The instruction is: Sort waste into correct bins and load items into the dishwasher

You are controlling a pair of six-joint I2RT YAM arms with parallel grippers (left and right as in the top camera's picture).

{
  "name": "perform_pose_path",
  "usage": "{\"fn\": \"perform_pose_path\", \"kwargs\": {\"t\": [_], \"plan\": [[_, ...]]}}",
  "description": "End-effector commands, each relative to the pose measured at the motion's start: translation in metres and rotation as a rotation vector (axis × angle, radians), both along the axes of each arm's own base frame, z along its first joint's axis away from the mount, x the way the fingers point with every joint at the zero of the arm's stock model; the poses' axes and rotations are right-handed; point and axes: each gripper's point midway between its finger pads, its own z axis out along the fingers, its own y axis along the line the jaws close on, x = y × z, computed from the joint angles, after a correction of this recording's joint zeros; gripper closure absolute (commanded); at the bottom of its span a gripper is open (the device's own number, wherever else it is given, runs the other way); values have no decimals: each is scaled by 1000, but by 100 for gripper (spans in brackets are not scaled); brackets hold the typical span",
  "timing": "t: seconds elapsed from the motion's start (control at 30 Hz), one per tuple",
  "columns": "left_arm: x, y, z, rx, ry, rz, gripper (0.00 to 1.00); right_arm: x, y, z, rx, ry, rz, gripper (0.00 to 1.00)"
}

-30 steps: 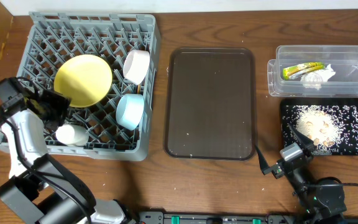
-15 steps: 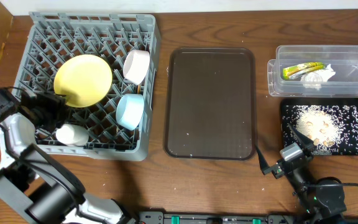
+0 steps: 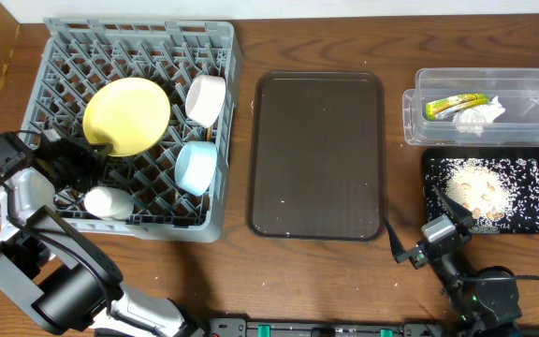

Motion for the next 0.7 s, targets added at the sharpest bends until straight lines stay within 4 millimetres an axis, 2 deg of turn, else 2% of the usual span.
{"fn": "perform_pose_path", "kwargs": {"t": [0.0,0.17,0.2,0.27,0.33,0.43,0.67], "plan": [[1,-1,22,29,-53,-11,92,1,-3,-1,-4,-1,-15,1],[-6,6,55,210,-76,-10,92,1,-3,-1,-4,-1,-15,1],[-11,13,67,331,-56,-2,92,1,-3,-1,-4,-1,-15,1],[-16,19,78,463,-30,0,92,1,-3,-1,-4,-1,-15,1],[-19,25,83,555,-3,5,92,1,-3,-1,-4,-1,-15,1],[-10,23,91,670,-26,-59,92,1,-3,-1,-4,-1,-15,1],[1,22,92,870,17,-146,93,1,-3,-1,-4,-1,-15,1]]}}
